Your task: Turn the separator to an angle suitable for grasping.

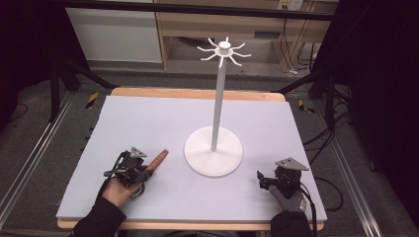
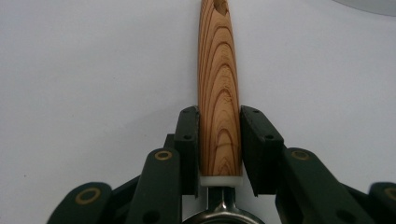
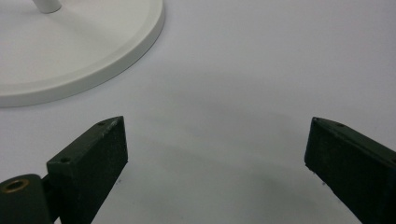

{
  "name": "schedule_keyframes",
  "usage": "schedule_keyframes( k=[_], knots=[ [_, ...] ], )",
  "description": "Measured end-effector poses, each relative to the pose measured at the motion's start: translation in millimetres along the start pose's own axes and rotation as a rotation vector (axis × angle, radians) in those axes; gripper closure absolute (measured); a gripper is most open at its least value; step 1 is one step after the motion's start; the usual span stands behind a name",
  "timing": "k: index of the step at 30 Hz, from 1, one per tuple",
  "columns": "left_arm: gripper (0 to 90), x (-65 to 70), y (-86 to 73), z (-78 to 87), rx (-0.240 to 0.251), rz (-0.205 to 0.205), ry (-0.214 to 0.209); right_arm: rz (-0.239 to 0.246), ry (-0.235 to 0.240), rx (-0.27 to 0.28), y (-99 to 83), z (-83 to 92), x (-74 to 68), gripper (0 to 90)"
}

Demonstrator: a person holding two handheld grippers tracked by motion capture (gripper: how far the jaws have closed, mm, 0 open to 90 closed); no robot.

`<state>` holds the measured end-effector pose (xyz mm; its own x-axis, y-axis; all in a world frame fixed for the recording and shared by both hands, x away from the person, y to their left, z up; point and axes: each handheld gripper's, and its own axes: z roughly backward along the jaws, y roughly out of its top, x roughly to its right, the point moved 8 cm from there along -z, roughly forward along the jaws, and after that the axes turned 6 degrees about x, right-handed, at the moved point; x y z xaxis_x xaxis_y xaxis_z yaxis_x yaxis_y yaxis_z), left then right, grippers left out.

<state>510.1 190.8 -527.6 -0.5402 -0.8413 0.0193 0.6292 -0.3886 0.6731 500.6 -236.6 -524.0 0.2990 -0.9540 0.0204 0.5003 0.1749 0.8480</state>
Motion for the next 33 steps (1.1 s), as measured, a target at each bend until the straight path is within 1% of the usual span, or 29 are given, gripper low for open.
schedule_keyframes(
  k=[2, 4, 5, 7, 8, 9, 10, 11, 14, 16, 17, 19, 21, 22, 25, 26, 27, 29, 31, 33],
  knots=[
    [66.7, 0.3, 0.0, 0.2, -0.004, 0.000, 0.002, 0.002, 0.000, -0.002, -0.1, -0.1, 0.1, 6.4],
    [55.5, 1.6, 0.3, -0.1, -0.008, -0.011, 0.005, 0.001, 0.000, -0.002, -0.1, -0.1, 0.0, 6.4],
    [51.9, 0.3, 0.8, 0.5, -0.017, -0.034, 0.023, 0.003, 0.000, -0.002, -0.1, -0.2, 0.2, 6.4],
    [50.6, 0.0, 2.6, 1.2, -0.009, -0.034, 0.018, 0.004, -0.002, -0.002, -0.2, -0.4, 0.4, 6.4],
    [48.2, -0.4, 4.3, 1.8, -0.001, -0.032, 0.017, 0.004, -0.003, -0.003, -0.3, -0.4, 0.6, 6.4],
    [47.8, -3.1, 10.6, 6.3, 0.019, -0.040, 0.018, -0.002, -0.006, -0.004, -0.3, -0.3, 0.5, 6.4],
    [47.1, -3.1, 10.6, 6.3, 0.019, -0.040, 0.018, -0.002, -0.006, -0.004, -0.3, -0.3, 0.5, 6.4],
    [47.1, -3.5, 13.1, 7.4, 0.030, -0.035, 0.017, -0.005, -0.005, -0.007, -0.6, -0.6, 0.4, 6.3],
    [47.0, -5.2, 24.1, 10.4, 0.049, -0.040, 0.009, -0.006, -0.004, -0.008, -1.1, -1.3, 0.2, 6.3],
    [48.1, -4.0, 31.3, 8.1, 0.045, -0.044, 0.003, -0.004, -0.005, -0.013, -1.8, -1.9, 0.2, 6.3],
    [48.3, -4.1, 33.2, 6.5, 0.041, -0.056, 0.004, -0.004, -0.005, -0.013, -1.6, -1.5, 0.4, 6.3],
    [48.7, -2.4, 36.7, 2.0, 0.028, -0.060, 0.000, -0.008, -0.006, -0.012, -1.4, -1.0, 0.5, 6.2],
    [49.4, 0.1, 38.9, -2.1, 0.032, -0.059, -0.004, -0.006, -0.003, -0.008, -1.0, -0.8, 1.2, 6.2],
    [49.7, 1.2, 38.7, -4.1, 0.028, -0.063, -0.006, -0.005, -0.003, -0.010, -1.2, -0.9, 1.5, 6.2],
    [52.6, 0.4, 35.6, -9.4, 0.005, -0.089, 0.020, -0.001, -0.002, -0.014, -1.7, -1.4, 1.3, 6.2],
    [53.4, 0.1, 34.6, -11.0, 0.003, -0.082, 0.015, -0.002, 0.003, -0.015, -1.8, -1.4, 0.5, 6.2],
    [54.6, -0.3, 33.7, -12.2, 0.002, -0.076, 0.011, -0.005, -0.003, -0.017, -1.9, -1.6, 0.3, 6.3],
    [56.6, -1.7, 29.6, -16.2, -0.023, -0.077, 0.008, -0.002, -0.003, -0.018, -2.0, -2.0, 0.4, 6.3],
    [58.5, -2.5, 26.7, -18.6, -0.036, -0.073, 0.004, -0.003, 0.002, -0.020, -2.4, -2.3, -0.3, 6.3],
    [60.9, -3.8, 24.4, -20.0, -0.046, -0.066, 0.011, 0.001, 0.004, -0.027, -3.2, -3.1, -0.7, 6.3]
  ],
)
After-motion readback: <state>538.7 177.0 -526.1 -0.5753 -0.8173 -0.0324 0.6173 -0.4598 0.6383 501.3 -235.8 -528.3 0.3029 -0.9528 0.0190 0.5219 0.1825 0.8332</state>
